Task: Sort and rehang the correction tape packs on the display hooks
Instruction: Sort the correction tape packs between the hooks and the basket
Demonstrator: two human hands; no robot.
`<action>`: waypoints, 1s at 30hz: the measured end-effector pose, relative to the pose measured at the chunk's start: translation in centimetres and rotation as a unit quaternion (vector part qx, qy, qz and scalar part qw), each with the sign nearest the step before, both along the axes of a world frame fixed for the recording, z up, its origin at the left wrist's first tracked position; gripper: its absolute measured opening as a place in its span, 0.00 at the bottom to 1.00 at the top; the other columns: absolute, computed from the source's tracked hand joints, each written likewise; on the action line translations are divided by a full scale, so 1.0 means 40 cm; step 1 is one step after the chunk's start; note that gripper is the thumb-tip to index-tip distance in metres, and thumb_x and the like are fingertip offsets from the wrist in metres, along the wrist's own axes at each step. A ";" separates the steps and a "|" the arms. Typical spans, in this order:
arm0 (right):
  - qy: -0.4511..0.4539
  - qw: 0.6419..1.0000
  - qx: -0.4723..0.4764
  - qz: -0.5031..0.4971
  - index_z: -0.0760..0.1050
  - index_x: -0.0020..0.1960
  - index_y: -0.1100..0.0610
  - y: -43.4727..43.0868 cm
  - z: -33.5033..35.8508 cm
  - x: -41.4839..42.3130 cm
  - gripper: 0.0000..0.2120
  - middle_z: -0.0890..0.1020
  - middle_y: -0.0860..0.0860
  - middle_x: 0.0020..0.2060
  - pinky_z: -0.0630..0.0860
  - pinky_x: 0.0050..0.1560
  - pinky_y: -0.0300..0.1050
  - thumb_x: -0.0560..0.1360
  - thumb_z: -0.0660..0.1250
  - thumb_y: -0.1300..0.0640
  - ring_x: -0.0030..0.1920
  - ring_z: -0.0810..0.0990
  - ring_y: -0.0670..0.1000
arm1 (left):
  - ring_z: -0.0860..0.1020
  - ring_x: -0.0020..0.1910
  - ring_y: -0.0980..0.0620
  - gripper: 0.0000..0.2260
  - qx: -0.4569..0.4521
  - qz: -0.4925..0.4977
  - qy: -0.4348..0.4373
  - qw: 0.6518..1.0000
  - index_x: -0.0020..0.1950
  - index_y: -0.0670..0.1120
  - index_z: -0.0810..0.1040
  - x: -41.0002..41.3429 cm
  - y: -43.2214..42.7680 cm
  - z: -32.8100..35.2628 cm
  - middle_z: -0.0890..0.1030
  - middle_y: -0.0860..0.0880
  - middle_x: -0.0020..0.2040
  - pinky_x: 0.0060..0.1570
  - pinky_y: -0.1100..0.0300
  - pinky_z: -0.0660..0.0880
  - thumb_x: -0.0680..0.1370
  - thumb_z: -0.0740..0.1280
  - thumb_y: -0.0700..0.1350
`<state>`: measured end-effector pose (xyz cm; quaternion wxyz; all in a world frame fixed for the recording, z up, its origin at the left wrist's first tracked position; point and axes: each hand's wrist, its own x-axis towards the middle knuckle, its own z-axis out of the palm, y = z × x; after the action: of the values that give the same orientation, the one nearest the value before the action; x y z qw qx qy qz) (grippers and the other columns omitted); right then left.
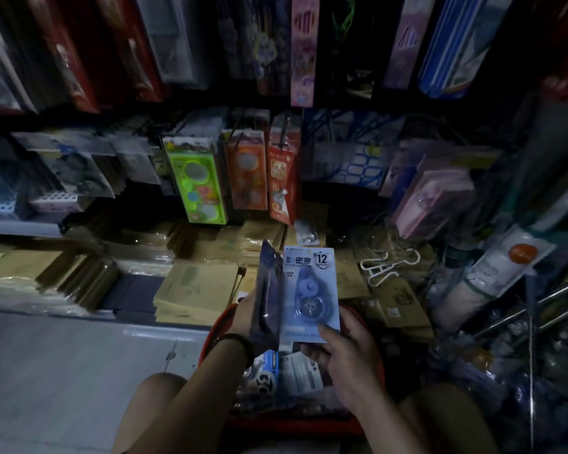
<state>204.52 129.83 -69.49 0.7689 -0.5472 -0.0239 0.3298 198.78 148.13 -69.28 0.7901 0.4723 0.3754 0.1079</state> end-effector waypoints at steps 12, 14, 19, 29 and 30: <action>-0.098 0.995 0.018 -0.030 0.84 0.60 0.45 -0.018 0.163 0.054 0.21 0.88 0.56 0.54 0.86 0.42 0.54 0.81 0.68 0.70 0.51 0.88 0.61 | 0.86 0.58 0.38 0.34 -0.139 -0.119 -0.215 0.959 0.66 0.40 0.85 -0.005 0.042 0.203 0.86 0.37 0.62 0.60 0.43 0.83 0.72 0.79 0.65; -0.110 0.993 0.027 -0.020 0.85 0.59 0.44 -0.012 0.195 0.061 0.22 0.88 0.56 0.54 0.85 0.42 0.53 0.81 0.67 0.70 0.52 0.88 0.62 | 0.88 0.51 0.39 0.27 -0.090 -0.118 -0.198 0.969 0.61 0.40 0.88 -0.001 0.046 0.231 0.87 0.37 0.57 0.50 0.47 0.86 0.68 0.82 0.55; -0.161 0.987 0.019 -0.003 0.86 0.57 0.41 0.004 0.270 0.068 0.24 0.88 0.55 0.53 0.86 0.44 0.54 0.81 0.66 0.71 0.52 0.89 0.59 | 0.88 0.52 0.37 0.19 -0.006 -0.098 -0.162 0.982 0.65 0.44 0.85 0.038 0.007 0.322 0.86 0.36 0.60 0.46 0.48 0.86 0.83 0.65 0.55; -0.281 0.953 -0.066 -0.097 0.80 0.68 0.50 0.010 0.385 0.128 0.21 0.89 0.48 0.49 0.85 0.38 0.58 0.79 0.71 0.67 0.40 0.88 0.56 | 0.86 0.61 0.37 0.14 0.135 -0.053 -0.211 0.967 0.67 0.51 0.81 0.117 -0.013 0.475 0.86 0.42 0.64 0.57 0.36 0.84 0.82 0.69 0.51; -0.298 0.946 -0.086 -0.097 0.79 0.69 0.50 0.011 0.402 0.134 0.21 0.88 0.48 0.49 0.86 0.40 0.59 0.79 0.72 0.65 0.40 0.88 0.55 | 0.86 0.60 0.37 0.15 0.145 -0.052 -0.217 0.964 0.66 0.51 0.81 0.125 -0.014 0.493 0.86 0.41 0.63 0.55 0.37 0.84 0.79 0.72 0.50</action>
<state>209.89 130.26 -53.40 0.7049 -0.6844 -0.1697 0.0763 203.79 147.56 -49.58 0.7805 0.5658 0.1500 0.2195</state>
